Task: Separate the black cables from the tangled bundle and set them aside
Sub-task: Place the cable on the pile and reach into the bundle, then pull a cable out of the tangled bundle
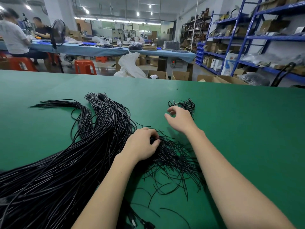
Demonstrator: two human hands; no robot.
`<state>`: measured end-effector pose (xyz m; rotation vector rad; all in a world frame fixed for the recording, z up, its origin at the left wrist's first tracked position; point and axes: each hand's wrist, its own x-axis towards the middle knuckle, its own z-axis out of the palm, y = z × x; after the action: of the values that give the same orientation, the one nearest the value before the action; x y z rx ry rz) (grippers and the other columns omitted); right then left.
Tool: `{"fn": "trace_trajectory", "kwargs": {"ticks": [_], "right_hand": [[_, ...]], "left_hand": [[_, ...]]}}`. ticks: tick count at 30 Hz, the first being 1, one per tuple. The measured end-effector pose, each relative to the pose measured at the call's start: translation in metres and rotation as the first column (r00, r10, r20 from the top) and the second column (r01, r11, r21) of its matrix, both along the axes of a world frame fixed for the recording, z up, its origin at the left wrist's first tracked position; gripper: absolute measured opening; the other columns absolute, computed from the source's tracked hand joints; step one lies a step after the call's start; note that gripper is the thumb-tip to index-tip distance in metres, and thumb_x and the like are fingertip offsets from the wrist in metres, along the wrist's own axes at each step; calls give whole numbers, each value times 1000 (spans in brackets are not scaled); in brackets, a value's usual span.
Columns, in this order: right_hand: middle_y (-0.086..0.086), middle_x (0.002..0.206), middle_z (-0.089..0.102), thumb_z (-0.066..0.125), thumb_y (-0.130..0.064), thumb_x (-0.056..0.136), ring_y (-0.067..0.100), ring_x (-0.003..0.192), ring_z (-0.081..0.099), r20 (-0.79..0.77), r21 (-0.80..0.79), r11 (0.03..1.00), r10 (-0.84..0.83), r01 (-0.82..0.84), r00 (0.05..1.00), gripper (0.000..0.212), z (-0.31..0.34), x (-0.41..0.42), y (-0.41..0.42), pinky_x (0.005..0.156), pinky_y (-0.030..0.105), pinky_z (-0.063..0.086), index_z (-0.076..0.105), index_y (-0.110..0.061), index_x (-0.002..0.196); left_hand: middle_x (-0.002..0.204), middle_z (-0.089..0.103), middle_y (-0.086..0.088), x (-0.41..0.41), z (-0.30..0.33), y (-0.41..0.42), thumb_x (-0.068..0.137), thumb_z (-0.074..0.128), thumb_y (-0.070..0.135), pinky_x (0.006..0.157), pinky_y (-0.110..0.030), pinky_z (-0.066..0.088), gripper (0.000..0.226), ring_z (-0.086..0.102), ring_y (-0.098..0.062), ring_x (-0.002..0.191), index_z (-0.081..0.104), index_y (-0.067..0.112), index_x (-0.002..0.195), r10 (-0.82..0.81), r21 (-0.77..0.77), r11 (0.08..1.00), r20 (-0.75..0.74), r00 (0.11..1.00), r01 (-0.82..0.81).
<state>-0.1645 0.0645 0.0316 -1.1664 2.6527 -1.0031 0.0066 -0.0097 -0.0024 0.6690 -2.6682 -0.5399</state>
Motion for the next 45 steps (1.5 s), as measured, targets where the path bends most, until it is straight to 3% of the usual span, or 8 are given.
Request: {"fn": "trace_trajectory", "kwargs": {"ticks": [9,13,18,24,32,38,41,45], "right_hand": [[-9,115,69,59,-32,95,13,114,57,-41,-102,994,33,-37,999,23,-53,85,54,94,34,49,70,-29,115],[-15,112,68,59,-31,96,6,112,52,-63,-197,980,-1,-11,998,19,-53,85,57,87,26,42,71,-31,111],[-15,107,68,58,-26,98,6,111,52,-24,-253,968,-13,7,1000,16,-56,87,58,84,24,39,71,-29,106],[-16,105,68,58,-27,98,4,111,51,-15,-253,967,24,-27,1000,17,-57,91,54,86,24,38,71,-30,106],[-20,85,71,65,-31,93,-1,83,64,54,-442,895,90,-57,994,13,-49,102,50,76,17,49,72,-32,104],[-12,76,76,75,-36,89,8,51,62,379,-498,862,318,-99,869,19,-35,123,39,53,16,48,63,-31,103],[3,78,77,72,-17,94,11,54,62,550,-554,828,442,-86,709,21,-28,121,42,45,19,44,60,-19,111],[2,80,72,63,-9,99,11,58,63,639,-703,704,559,106,528,22,-16,110,52,47,19,48,62,-22,117]], "left_hand": [[111,69,2,2,10,4,94,60,36,93,-36,50,20,61,-21,108,71,26,107,-16,52,998,-32,999,18],[111,69,3,10,23,-10,96,57,35,88,-37,52,19,60,-22,108,71,27,107,258,-135,951,-142,956,-277],[119,66,-7,19,17,-21,91,58,25,93,-37,44,27,54,-29,118,68,24,116,476,-295,868,259,841,-400],[108,70,-2,17,15,-22,90,64,26,89,-35,44,18,61,-26,110,73,28,106,472,-265,868,174,864,-421],[76,68,6,15,30,-19,91,64,25,71,-24,46,9,63,-12,71,71,19,89,404,426,847,-129,905,-317],[66,60,-2,13,48,-17,96,66,10,47,-16,50,6,59,-6,46,63,6,98,446,925,339,-319,837,172],[77,65,-2,15,48,-18,95,67,16,51,-17,52,5,64,-6,53,65,11,94,432,880,428,-400,808,207],[88,74,0,15,38,-19,94,67,22,58,-24,54,6,67,-9,66,69,21,100,261,620,781,-431,864,73]]}}
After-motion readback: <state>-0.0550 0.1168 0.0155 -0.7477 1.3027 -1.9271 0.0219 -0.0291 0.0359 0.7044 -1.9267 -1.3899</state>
